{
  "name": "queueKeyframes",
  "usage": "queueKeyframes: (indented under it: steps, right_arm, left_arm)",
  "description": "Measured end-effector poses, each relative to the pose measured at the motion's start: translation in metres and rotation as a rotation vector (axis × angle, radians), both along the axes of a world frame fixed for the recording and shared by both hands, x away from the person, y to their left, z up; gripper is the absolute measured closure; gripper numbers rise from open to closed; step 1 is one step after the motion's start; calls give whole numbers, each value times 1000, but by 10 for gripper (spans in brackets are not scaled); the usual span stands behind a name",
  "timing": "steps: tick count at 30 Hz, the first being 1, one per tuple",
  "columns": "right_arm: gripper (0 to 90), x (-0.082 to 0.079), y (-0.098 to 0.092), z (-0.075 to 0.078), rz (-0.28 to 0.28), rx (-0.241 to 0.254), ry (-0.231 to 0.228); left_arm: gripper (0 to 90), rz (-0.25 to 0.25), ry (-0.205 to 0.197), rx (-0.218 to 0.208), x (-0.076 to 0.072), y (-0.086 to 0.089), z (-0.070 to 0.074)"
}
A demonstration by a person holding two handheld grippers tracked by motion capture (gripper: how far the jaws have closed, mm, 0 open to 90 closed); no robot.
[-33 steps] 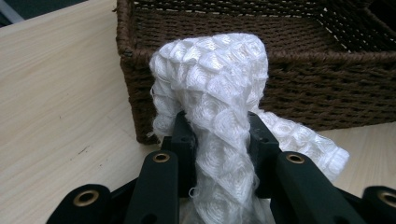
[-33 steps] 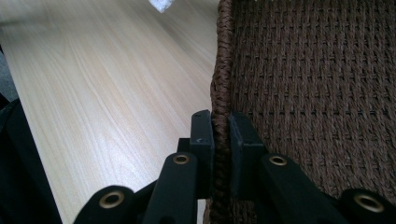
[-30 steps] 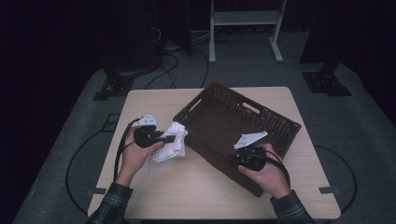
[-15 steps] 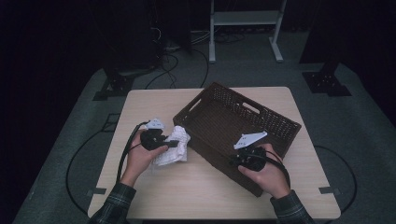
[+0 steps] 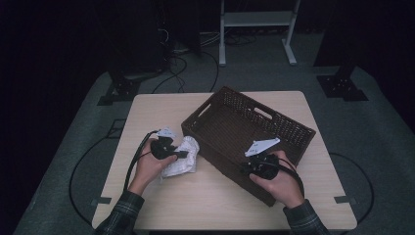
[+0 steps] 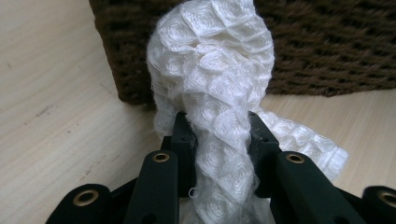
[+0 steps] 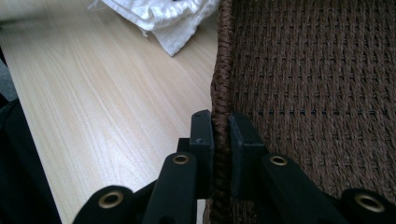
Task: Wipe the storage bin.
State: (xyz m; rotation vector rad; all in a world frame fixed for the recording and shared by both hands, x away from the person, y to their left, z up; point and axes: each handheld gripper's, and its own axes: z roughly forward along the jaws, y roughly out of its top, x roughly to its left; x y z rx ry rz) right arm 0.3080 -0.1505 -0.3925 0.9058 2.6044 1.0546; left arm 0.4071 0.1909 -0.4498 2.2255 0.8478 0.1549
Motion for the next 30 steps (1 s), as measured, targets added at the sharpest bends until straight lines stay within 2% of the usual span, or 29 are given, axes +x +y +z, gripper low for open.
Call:
queueKeyframes:
  steps: [4, 7, 12, 15, 20, 24, 30]
  right_arm:
    - [807, 0, 0, 0, 1, 1, 1]
    - [806, 0, 0, 0, 1, -2, -1]
    - [806, 0, 0, 0, 1, -1, -1]
    - [806, 0, 0, 0, 1, -2, -2]
    - [805, 0, 0, 0, 1, -3, -3]
    - [807, -1, 1, 0, 1, -8, -9]
    - [811, -1, 4, 0, 2, -23, -35]
  left_arm:
    - [684, -5, 0, 55, 0, -4, -6]
    - [682, -15, 23, 85, 1, -6, -11]
    - [678, -11, 48, 68, 2, -6, -18]
    - [681, -5, 44, 70, 1, -7, -16]
    - [684, -3, 15, 43, -1, -5, -8]
    - [685, 0, -31, 19, -4, -2, 1]
    - [685, 7, -100, -45, -11, 4, 21]
